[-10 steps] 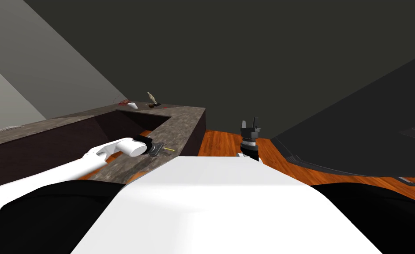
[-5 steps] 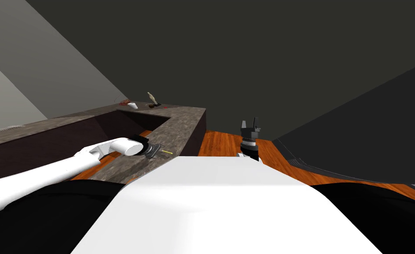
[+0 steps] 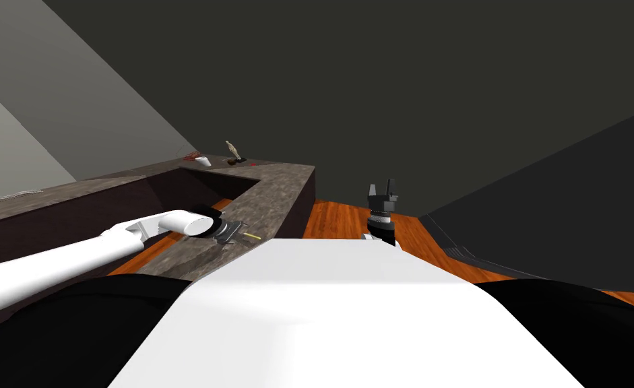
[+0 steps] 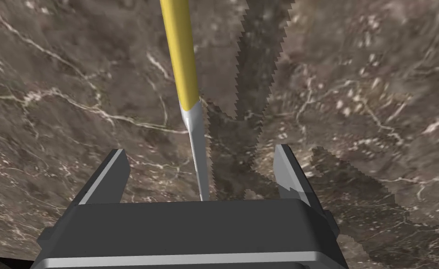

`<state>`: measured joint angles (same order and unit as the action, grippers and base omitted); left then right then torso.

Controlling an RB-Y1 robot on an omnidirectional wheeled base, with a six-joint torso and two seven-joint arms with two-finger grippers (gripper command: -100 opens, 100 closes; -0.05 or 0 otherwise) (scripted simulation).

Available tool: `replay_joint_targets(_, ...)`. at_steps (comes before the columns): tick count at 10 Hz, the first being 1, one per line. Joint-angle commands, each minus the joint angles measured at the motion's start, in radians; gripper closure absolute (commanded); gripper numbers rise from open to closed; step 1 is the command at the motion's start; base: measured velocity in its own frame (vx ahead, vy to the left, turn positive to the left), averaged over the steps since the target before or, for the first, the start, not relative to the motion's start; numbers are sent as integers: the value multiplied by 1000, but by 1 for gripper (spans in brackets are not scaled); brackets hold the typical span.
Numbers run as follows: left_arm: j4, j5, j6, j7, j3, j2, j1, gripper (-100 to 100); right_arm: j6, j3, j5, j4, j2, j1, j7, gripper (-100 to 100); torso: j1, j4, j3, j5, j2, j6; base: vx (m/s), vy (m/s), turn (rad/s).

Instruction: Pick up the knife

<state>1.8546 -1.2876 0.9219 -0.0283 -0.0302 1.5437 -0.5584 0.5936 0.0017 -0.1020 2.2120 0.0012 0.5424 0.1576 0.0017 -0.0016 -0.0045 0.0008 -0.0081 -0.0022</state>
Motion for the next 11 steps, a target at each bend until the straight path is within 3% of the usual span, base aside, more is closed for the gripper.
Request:
replay_joint_targets(1,-15,-46,-8,-38,8,23,-20,-100,0,0,0,0,0,0,0,0,0,0,0,0,0,0,50,-15,22)
replay_joint_targets(8,-56,-195,-17,-146,13,100,-62,-100,0,0,0,0,0,0,0,0,0,0,1,0,2,0,36,-9,25)
replay_joint_targets(9,-59,-211,-16,-156,14,109,-66,-100,0,0,0,0,0,0,0,0,1,0,1,0,1,0,29,-2,26)
replay_joint_targets(10,-57,-201,-18,-150,16,103,-67,-100,0,0,0,0,0,0,0,0,1,0,1,0,2,0,12,-2,4)
replay_joint_targets(11,-57,-203,-18,-152,16,104,-67,0,0,0,0,0,0,0,0,0,1,0,1,0,2,0,0,0,0)
